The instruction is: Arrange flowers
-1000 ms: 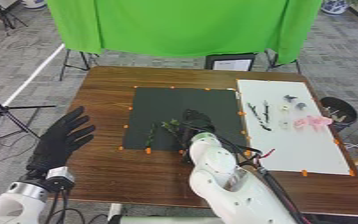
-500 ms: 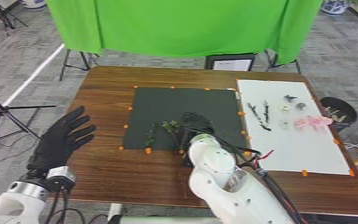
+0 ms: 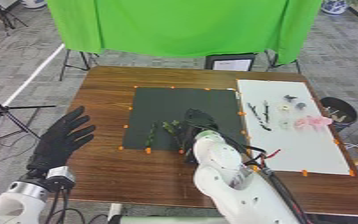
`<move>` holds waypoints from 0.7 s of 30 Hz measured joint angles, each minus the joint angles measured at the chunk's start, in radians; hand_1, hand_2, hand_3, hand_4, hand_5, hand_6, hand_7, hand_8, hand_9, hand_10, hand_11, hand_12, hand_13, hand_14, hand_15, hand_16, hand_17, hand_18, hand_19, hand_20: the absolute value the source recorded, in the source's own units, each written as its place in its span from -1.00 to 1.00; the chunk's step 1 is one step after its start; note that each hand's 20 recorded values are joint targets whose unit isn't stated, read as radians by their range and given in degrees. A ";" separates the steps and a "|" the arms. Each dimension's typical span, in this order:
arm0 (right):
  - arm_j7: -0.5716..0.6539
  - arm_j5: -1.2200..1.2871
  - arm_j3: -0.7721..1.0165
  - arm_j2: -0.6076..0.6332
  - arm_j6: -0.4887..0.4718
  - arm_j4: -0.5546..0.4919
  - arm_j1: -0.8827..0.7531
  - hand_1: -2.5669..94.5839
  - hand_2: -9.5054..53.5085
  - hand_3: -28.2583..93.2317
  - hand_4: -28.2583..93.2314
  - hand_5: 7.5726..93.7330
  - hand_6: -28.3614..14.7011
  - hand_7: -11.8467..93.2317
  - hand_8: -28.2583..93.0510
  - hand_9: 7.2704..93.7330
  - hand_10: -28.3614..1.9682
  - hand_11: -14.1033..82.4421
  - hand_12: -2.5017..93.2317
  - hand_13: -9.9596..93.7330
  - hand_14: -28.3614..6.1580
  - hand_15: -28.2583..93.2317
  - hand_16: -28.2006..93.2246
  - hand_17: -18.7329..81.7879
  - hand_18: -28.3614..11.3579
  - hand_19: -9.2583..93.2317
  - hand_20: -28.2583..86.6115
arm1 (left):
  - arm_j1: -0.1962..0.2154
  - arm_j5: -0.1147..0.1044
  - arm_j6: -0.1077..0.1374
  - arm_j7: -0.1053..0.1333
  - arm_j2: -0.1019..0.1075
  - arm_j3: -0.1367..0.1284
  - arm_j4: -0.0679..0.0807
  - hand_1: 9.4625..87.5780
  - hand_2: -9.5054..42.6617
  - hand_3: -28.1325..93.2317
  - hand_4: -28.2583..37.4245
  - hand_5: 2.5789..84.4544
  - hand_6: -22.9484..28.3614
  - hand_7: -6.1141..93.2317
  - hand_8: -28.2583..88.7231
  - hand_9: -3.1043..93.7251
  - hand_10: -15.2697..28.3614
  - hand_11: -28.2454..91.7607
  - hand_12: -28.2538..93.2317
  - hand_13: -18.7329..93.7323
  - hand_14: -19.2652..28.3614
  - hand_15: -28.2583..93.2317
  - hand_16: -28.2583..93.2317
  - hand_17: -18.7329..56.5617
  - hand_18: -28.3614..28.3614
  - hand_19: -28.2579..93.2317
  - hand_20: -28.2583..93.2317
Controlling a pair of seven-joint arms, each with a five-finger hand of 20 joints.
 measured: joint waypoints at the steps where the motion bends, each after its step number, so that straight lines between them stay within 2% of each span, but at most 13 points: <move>1: 0.000 0.002 0.002 0.000 -0.004 -0.003 0.000 -0.59 -0.96 0.82 -0.88 0.73 0.37 0.22 -0.66 0.86 0.39 0.69 0.18 0.78 0.15 0.90 0.12 0.03 -0.68 0.85 0.03 | 0.000 0.000 0.000 0.000 0.000 0.000 0.000 -0.62 -0.75 0.64 -1.00 -0.44 0.03 -0.50 -0.70 -0.48 0.22 -0.22 -0.25 -0.34 0.50 -0.01 -0.54 -0.76 0.77 0.12 -0.37; 6: -0.004 0.003 0.005 0.006 -0.013 -0.022 0.000 -0.62 -0.97 0.81 -0.90 0.67 0.32 0.19 -0.66 0.80 0.35 0.68 0.18 0.73 0.09 0.89 0.12 -0.02 -0.69 0.82 0.03 | 0.000 0.000 0.000 0.000 -0.001 -0.001 0.000 -0.62 -0.75 0.64 -1.00 -0.44 0.03 -0.50 -0.70 -0.48 0.23 -0.22 -0.25 -0.34 0.49 -0.01 -0.54 -0.76 0.77 0.12 -0.37; 11: -0.004 0.027 0.004 0.056 -0.006 -0.068 0.019 -0.58 -1.00 0.75 -0.99 0.58 0.22 -0.09 -0.68 0.65 0.13 0.56 0.07 0.61 0.03 0.80 0.08 -0.11 -0.69 0.71 0.08 | 0.007 0.000 0.000 0.003 -0.004 -0.010 -0.002 -0.62 -0.75 0.64 -1.00 -0.44 0.03 -0.50 -0.70 -0.48 0.22 -0.22 -0.25 -0.34 0.50 -0.01 -0.54 -0.76 0.77 0.12 -0.37; 14: -0.004 0.055 0.016 0.114 0.012 -0.097 0.045 -0.59 -1.00 0.64 -1.00 0.50 0.21 -0.20 -0.68 0.54 0.08 0.55 0.06 0.56 0.00 0.78 0.08 -0.14 -0.71 0.68 0.10 | 0.015 0.001 0.001 0.003 -0.008 -0.015 -0.003 -0.62 -0.76 0.64 -1.00 -0.44 0.03 -0.50 -0.70 -0.48 0.22 -0.22 -0.25 -0.34 0.50 -0.01 -0.54 -0.76 0.77 0.12 -0.37; 18: 0.000 0.063 0.066 0.193 0.025 -0.099 0.079 -0.57 -1.00 0.53 -1.00 0.34 0.11 -0.28 -0.69 0.39 -0.06 0.55 0.05 0.42 -0.12 0.79 0.07 -0.18 -0.74 0.67 0.12 | 0.025 0.001 0.001 0.004 -0.013 -0.021 -0.005 -0.62 -0.76 0.64 -1.00 -0.44 0.03 -0.50 -0.70 -0.48 0.22 -0.22 -0.25 -0.34 0.50 0.00 -0.54 -0.76 0.77 0.12 -0.37; 21: 0.017 0.063 0.105 0.254 0.025 -0.079 0.100 -0.59 -1.00 0.53 -1.00 0.16 -0.02 -0.34 -0.68 0.20 -0.12 0.58 0.06 0.30 -0.21 0.80 0.06 -0.22 -0.79 0.66 0.14 | 0.034 0.001 0.001 0.005 -0.016 -0.026 -0.009 -0.62 -0.76 0.64 -1.00 -0.44 0.03 -0.50 -0.70 -0.48 0.22 -0.22 -0.25 -0.34 0.50 0.00 -0.54 -0.76 0.77 0.12 -0.37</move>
